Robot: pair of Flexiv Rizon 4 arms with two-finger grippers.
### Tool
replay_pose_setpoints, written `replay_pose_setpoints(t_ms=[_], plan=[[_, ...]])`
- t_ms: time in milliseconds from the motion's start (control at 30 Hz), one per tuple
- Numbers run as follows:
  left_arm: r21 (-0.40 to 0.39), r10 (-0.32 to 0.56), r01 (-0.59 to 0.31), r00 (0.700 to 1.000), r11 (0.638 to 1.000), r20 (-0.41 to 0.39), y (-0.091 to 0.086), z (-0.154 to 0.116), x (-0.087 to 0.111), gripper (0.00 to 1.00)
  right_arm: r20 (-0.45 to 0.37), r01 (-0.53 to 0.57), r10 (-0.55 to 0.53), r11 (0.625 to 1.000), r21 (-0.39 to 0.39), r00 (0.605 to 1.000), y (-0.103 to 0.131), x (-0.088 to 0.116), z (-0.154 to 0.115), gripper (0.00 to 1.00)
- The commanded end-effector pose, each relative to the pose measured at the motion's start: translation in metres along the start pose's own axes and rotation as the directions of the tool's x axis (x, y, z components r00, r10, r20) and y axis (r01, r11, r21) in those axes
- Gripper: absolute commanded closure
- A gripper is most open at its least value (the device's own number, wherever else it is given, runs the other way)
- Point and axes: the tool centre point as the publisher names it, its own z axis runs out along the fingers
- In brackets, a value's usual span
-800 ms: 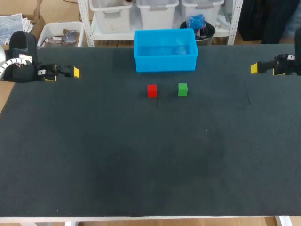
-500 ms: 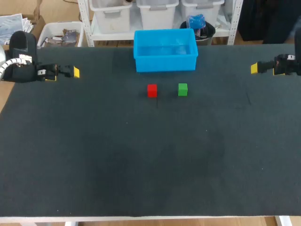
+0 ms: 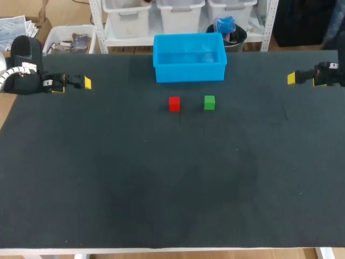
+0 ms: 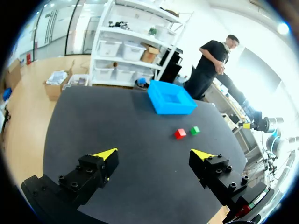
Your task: Use the left arm to pick the red cube and place it into the blue plastic box first, then use the right arm to grasp the green cube and put it into the same blue plastic box after the first action is fully finished.
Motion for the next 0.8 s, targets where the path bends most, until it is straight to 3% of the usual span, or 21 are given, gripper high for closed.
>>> replay_pose_setpoints(t_ms=[33, 167, 367, 433, 633, 800], plan=[[-0.002, -0.001, 0.001, 1.0, 1.0, -0.002, -0.001, 0.0, 0.0, 0.0, -0.001, 0.0, 0.0, 1.0, 0.002, 1.0, 0.0, 0.0, 0.001, 0.0], [-0.002, -0.001, 0.001, 1.0, 1.0, -0.002, -0.001, 0.0, 0.0, 0.0, -0.001, 0.0, 0.0, 1.0, 0.002, 1.0, 0.0, 0.0, 0.001, 0.0], [-0.104, -0.037, 0.028, 0.996, 0.994, -0.082, -0.021, 0.027, -0.01, 0.0, -0.001, 0.0, 0.0, 1.0, 0.002, 1.0, 0.0, 0.0, 0.001, 0.0], [-0.127, -0.006, -0.006, 0.996, 0.992, -0.094, -0.033, 0.036, -0.013, 0.0, -0.001, 0.0, 0.0, 1.0, 0.002, 1.0, 0.0, 0.0, 0.001, 0.0], [-0.1, 0.021, -0.034, 0.992, 0.994, -0.124, -0.066, 0.059, -0.019, 0.0, -0.001, 0.0, 0.0, 1.0, 0.002, 1.0, 0.0, 0.0, 0.001, 0.0], [-0.092, 0.05, -0.064, 0.988, 0.994, -0.148, -0.078, 0.068, -0.019, 0.0, -0.001, 0.0, 0.0, 1.0, 0.002, 1.0, 0.0, 0.0, 0.001, 0.0]])
